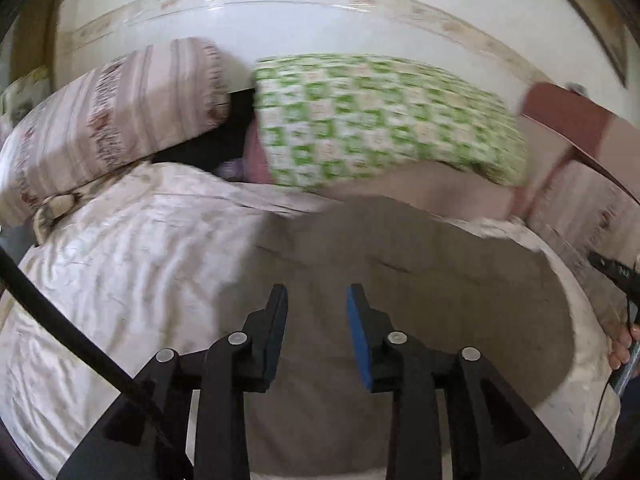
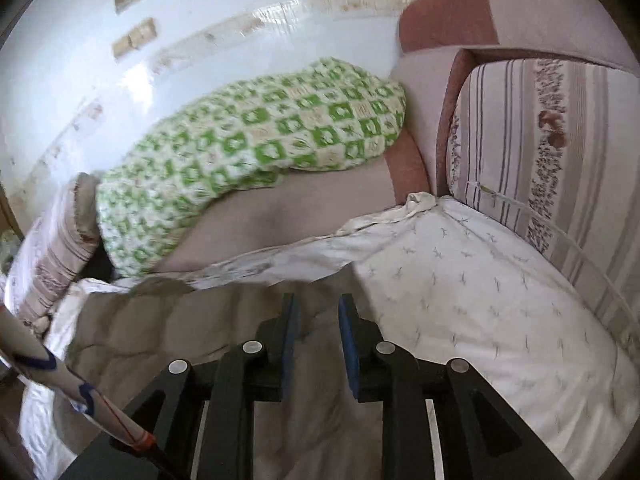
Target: Fold large clothes
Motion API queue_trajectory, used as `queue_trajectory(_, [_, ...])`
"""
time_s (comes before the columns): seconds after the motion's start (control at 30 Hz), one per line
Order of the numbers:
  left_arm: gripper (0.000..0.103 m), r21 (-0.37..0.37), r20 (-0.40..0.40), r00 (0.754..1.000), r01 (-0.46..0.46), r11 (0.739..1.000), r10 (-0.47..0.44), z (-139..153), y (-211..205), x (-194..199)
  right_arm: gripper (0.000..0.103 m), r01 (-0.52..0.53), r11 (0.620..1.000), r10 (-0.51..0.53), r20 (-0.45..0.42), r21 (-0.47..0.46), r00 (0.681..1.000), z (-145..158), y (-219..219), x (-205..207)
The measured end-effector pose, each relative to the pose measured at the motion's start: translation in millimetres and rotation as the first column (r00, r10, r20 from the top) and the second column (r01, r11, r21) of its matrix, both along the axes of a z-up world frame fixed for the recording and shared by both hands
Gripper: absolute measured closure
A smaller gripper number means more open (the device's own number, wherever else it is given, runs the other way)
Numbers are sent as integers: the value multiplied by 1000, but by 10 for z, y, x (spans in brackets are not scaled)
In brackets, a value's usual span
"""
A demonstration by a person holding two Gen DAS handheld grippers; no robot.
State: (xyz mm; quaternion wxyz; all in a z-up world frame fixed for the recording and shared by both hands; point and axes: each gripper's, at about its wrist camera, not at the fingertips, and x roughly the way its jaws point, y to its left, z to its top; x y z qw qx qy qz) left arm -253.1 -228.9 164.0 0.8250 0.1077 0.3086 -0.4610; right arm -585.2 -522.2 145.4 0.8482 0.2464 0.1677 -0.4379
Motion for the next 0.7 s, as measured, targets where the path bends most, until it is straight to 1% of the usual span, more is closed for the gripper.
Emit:
queue_trajectory(0.03, [70, 5, 7, 1000, 10, 1000, -10, -20, -27, -156, 80, 6, 1000, -7, 8, 6, 1000, -27, 108, -12])
queue_trajectory(0.07, [67, 9, 9, 1000, 20, 1000, -20, -48, -62, -311, 80, 18, 999, -19, 19, 27, 1000, -82, 230, -24])
queue_trajectory(0.13, [65, 24, -1, 1000, 31, 999, -31, -163, -157, -569, 80, 74, 993, -74, 7, 88, 997, -266, 414, -27])
queue_trajectory(0.17, [65, 31, -2, 1000, 28, 999, -28, -215, -192, -628, 80, 94, 988, -94, -4, 119, 996, -349, 443, -32])
queue_trajectory(0.23, [65, 73, 14, 1000, 12, 997, -14, -385, -319, -736, 80, 188, 958, -186, -29, 217, 982, -595, 526, -91])
queue_trajectory(0.27, [65, 93, 31, 1000, -2, 996, -1, -444, -363, -753, 80, 203, 947, -203, -23, 250, 979, -698, 547, -114])
queue_trajectory(0.3, [65, 102, 45, 999, -20, 995, 15, -506, -405, -746, 80, 214, 935, -212, -36, 283, 977, -807, 531, -83])
queue_trajectory(0.33, [65, 101, 46, 999, -30, 994, 25, -565, -432, -705, 79, 204, 928, -194, -63, 311, 979, -919, 485, 7])
queue_trajectory(0.4, [65, 129, 38, 998, -51, 990, 46, -683, -472, -581, 79, 143, 938, -135, -50, 316, 990, -1035, 419, 186])
queue_trajectory(0.43, [64, 140, 32, 997, -75, 987, 71, -743, -476, -492, 79, 122, 942, -110, -57, 312, 992, -1074, 395, 291])
queue_trajectory(0.5, [60, 147, 1, 995, -94, 985, 95, -834, -471, -320, 79, 54, 965, -20, -131, 258, 991, -1143, 369, 668])
queue_trajectory(0.53, [59, 148, -17, 995, -98, 984, 101, -867, -469, -231, 81, 37, 976, 2, -174, 215, 985, -1176, 380, 802])
queue_trajectory(0.57, [57, 150, -26, 994, -101, 984, 106, -886, -466, -166, 82, 21, 985, 19, -233, 169, 972, -1220, 390, 956])
queue_trajectory(0.6, [55, 151, -29, 994, -102, 983, 107, -905, -463, -115, 82, 14, 990, 24, -267, 138, 963, -1259, 386, 1061])
queue_trajectory(0.63, [54, 154, -17, 994, -102, 983, 106, -920, -467, -96, 82, 18, 991, 18, -271, 130, 962, -1280, 373, 1099])
queue_trajectory(0.7, [46, 162, 19, 993, -115, 980, 114, -946, -484, -107, 82, 28, 991, 8, -268, 129, 963, -1303, 354, 1121])
